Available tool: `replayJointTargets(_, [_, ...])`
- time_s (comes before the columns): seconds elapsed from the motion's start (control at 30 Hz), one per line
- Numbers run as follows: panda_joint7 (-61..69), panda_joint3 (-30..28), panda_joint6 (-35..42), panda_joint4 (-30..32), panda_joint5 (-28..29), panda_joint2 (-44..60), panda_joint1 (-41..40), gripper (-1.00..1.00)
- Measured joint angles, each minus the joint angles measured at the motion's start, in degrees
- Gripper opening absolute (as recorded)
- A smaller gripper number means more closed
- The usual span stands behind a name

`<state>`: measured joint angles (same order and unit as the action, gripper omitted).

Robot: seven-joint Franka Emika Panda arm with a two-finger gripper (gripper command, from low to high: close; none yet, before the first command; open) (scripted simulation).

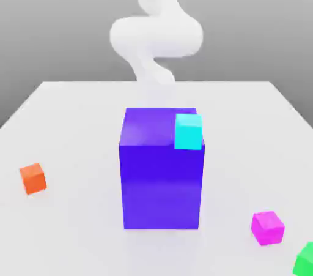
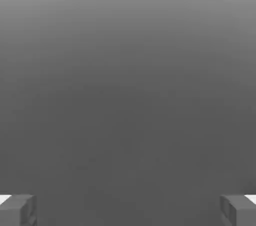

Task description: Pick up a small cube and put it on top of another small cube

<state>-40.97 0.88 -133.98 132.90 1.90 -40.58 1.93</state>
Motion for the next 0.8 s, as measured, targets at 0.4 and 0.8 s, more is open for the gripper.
replayJointTargets(0.4, [25.6, 2.9, -10.6, 5.4, 6.5, 25.5, 9.3, 0.00])
replayJointTargets(0.8, [56.1, 8.6, -21.6, 10.9, 5.4, 49.8, 16.3, 0.00])
